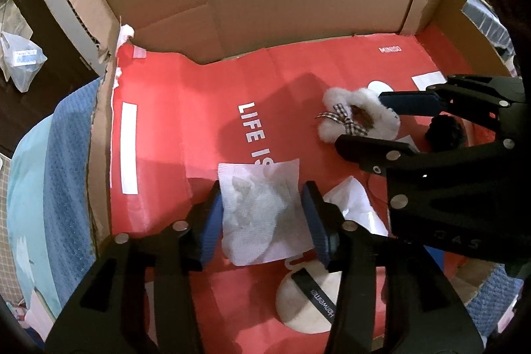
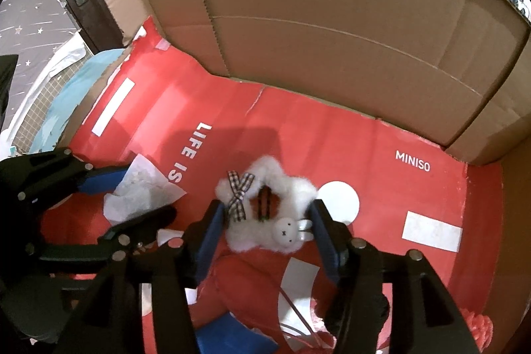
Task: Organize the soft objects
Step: 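Carry the paper sheet and white bunny into the box and open both tools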
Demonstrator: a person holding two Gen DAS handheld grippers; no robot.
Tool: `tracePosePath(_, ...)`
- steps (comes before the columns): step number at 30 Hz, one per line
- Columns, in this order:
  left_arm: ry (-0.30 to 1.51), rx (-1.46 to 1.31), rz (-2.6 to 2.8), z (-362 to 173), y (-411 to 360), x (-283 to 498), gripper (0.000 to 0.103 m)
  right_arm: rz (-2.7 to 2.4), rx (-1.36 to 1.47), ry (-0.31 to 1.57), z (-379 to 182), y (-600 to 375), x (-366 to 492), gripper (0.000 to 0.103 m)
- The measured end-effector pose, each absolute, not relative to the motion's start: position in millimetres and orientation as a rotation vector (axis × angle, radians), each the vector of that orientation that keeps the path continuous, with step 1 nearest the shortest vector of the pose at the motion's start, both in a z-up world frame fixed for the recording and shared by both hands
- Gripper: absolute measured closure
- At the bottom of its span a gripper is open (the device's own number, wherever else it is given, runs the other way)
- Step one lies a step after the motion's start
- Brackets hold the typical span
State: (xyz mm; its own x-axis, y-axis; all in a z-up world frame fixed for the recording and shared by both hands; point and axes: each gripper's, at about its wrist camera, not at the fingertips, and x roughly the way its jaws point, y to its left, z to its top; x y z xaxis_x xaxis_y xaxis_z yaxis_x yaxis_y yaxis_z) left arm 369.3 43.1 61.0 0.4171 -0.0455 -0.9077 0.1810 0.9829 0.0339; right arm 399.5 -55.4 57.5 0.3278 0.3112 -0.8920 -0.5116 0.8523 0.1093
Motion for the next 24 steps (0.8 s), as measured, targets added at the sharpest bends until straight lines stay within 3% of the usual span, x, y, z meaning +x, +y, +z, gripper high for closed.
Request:
tracePosePath(18,1.104,0.108,-0.148,83,47,354,0.056,0.514,-0.169,1.101,70,-77,396,0.039)
tracePosePath(21,1.084,0.094,-0.141,92,52,348,0.044,0.51,-0.154,1.089,79,-82,392,0.039)
tracePosePath(24,1.043,0.079,-0.151,104,54,338,0.042,0.506,-0.132,1.067,92,-91,386,0.038)
